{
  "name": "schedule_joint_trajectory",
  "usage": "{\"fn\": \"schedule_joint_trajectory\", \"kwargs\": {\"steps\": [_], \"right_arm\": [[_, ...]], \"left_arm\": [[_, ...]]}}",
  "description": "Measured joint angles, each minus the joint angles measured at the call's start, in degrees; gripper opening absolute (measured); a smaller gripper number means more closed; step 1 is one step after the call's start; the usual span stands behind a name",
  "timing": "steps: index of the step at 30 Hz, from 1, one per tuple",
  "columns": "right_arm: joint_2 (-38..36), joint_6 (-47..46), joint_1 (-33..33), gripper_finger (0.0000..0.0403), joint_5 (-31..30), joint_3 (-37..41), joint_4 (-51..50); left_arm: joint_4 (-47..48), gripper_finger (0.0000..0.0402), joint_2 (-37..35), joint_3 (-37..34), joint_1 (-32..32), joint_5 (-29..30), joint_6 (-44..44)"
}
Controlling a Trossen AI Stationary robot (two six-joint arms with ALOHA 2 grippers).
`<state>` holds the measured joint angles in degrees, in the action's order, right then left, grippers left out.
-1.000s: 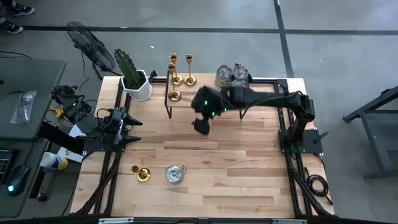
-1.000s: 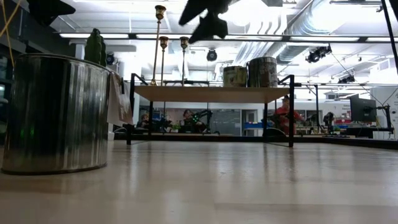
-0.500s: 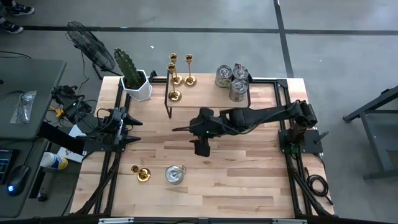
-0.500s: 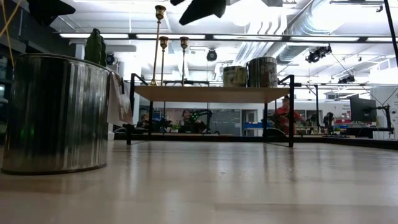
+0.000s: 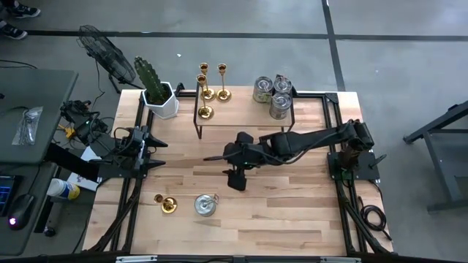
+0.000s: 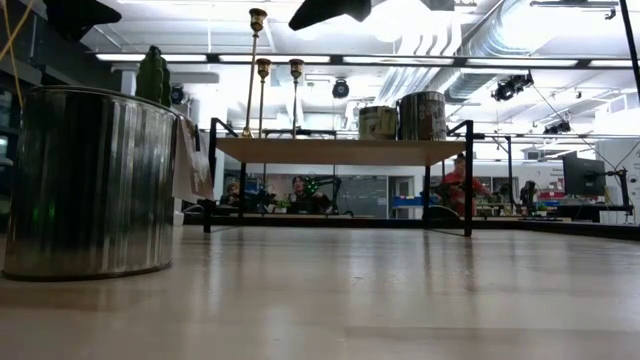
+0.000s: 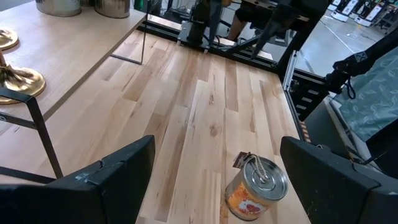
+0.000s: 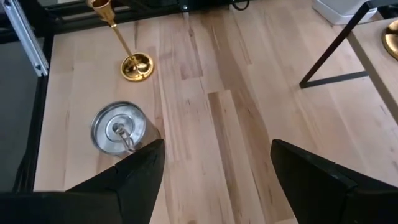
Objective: Pick & Place candle stick holders
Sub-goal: Align the silver scented candle with the other silver scented candle on the shelf
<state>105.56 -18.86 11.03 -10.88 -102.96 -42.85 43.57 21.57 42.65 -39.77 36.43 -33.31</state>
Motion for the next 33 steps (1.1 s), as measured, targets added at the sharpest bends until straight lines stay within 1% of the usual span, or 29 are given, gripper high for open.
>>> {"fn": "schedule_joint_trajectory", "kwargs": {"steps": [5, 10, 12, 16, 20, 22, 24, 29, 33], "right_arm": [[0.00, -1.04, 0.00, 0.0285, -1.22, 0.00, 0.21], [0.00, -0.99, 0.13, 0.0285, -1.62, 0.00, 0.19], [0.00, -1.04, 0.15, 0.0285, -2.40, 0.00, 0.17], [0.00, -1.32, 0.13, 0.0285, -2.89, -0.02, -0.04], [-0.01, -6.46, 0.13, 0.0285, -2.15, -0.07, -4.90], [-0.11, -9.83, 0.31, 0.0285, -2.07, -0.07, -9.72], [-0.21, -11.17, 0.66, 0.0285, -2.52, -0.07, -13.18], [-0.26, -12.03, 2.55, 0.0285, -4.45, -0.07, -16.02], [-0.51, -15.01, 3.94, 0.0285, -8.54, -0.07, -18.23]], "left_arm": [[-0.58, 0.0342, 0.02, 0.00, 0.02, 4.30, 0.03], [-0.79, 0.0342, 0.02, 0.00, 0.00, 4.55, 0.03], [-0.79, 0.0342, 0.02, 0.00, 0.02, 3.48, 0.01], [-1.65, 0.0342, 0.41, 0.00, 0.02, -0.96, -0.58], [-2.50, 0.0342, 2.74, 0.02, 0.00, -5.05, -0.64], [-3.09, 0.0342, 5.52, 0.02, 0.01, -5.61, -1.09], [-3.15, 0.0342, 9.26, 0.02, 0.01, -4.22, -1.83], [-3.23, 0.0342, 20.11, 0.02, 0.06, -3.19, -3.74], [-2.71, 0.0342, 28.68, 1.43, 0.07, -5.67, -5.90]]}}
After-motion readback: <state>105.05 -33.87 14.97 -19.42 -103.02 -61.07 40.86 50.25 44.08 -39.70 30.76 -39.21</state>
